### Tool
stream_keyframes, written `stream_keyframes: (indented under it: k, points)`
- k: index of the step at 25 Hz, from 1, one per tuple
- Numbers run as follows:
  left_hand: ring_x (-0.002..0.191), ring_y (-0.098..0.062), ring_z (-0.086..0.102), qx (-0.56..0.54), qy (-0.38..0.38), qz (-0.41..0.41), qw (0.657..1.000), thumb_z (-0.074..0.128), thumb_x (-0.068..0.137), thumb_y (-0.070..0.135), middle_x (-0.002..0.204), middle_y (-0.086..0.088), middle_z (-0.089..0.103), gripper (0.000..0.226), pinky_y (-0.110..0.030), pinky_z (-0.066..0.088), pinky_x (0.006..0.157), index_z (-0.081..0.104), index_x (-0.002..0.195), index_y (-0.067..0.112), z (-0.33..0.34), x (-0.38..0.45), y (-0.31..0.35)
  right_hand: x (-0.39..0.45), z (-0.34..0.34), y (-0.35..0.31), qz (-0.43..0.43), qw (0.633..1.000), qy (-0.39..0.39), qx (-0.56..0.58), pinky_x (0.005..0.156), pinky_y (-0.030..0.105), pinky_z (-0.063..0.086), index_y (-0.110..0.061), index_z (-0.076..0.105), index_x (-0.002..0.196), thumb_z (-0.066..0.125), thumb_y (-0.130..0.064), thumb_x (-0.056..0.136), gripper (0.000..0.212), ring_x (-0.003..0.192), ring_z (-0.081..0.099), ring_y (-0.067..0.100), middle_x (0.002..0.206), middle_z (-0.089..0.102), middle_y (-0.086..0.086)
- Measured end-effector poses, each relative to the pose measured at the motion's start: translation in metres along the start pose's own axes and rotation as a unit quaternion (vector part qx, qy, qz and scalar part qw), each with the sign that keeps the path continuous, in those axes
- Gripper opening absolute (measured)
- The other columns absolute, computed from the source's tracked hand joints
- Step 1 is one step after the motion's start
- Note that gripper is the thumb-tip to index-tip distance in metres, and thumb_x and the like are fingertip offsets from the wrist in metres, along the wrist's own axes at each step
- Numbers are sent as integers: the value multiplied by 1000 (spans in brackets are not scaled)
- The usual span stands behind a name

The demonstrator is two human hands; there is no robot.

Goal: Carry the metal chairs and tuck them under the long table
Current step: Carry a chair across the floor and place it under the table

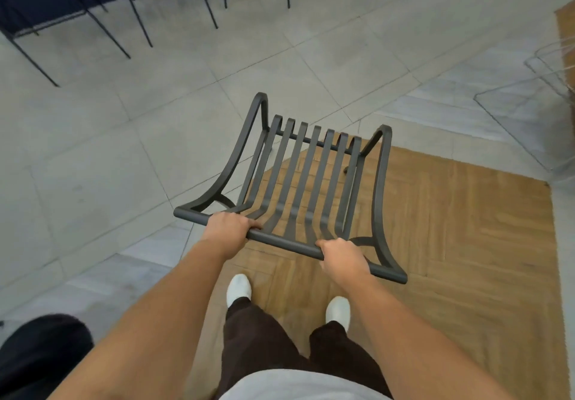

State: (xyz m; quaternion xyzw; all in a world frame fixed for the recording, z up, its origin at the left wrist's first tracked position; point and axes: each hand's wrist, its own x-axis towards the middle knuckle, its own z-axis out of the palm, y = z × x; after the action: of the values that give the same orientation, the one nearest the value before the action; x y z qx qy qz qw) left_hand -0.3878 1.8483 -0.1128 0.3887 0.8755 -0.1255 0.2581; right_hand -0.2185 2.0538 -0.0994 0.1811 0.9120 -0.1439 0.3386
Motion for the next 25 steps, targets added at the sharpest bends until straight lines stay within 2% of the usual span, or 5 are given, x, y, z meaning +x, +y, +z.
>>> stream_keyframes:
  k: [6, 10, 13, 21, 25]
  points:
    - [105, -19, 66, -46, 9, -95, 994, 48, 106, 29, 115, 7, 70, 42, -34, 45, 81, 48, 141, 52, 18, -28, 51, 4, -15, 36, -78, 993, -24, -88, 90, 43, 53, -26, 58, 138, 47, -8, 100, 44, 111, 64, 30, 122, 68, 6]
    - [105, -20, 66, -99, 23, -158, 982, 47, 106, 24, 113, 5, 70, 44, -38, 45, 88, 50, 142, 49, 22, -25, 70, 25, -39, 49, -115, 986, -6, -121, 95, 41, 51, -31, 59, 139, 49, -9, 98, 48, 116, 62, 27, 129, 67, 0]
    - [103, -22, 66, -121, 11, -197, 973, 46, 106, 23, 110, 4, 69, 43, -37, 45, 84, 51, 141, 47, 19, -23, 78, 45, -55, 55, -148, 977, 1, -151, 97, 41, 50, -35, 56, 143, 50, -13, 99, 50, 119, 61, 26, 133, 65, -3]
    - [103, -21, 66, -204, -6, -320, 925, 46, 105, 18, 113, 6, 68, 51, -35, 47, 81, 47, 144, 51, 0, -14, 114, 109, -104, 68, -287, 929, -27, -232, 99, 40, 50, -36, 52, 146, 49, -10, 100, 52, 119, 61, 22, 134, 64, -5]
    - [107, -20, 66, -247, -25, -399, 883, 45, 104, 15, 119, 7, 67, 57, -35, 49, 84, 45, 145, 54, -10, -3, 152, 136, -125, 82, -366, 889, -43, -271, 95, 40, 52, -36, 55, 141, 50, -8, 98, 51, 114, 63, 22, 126, 66, -6]
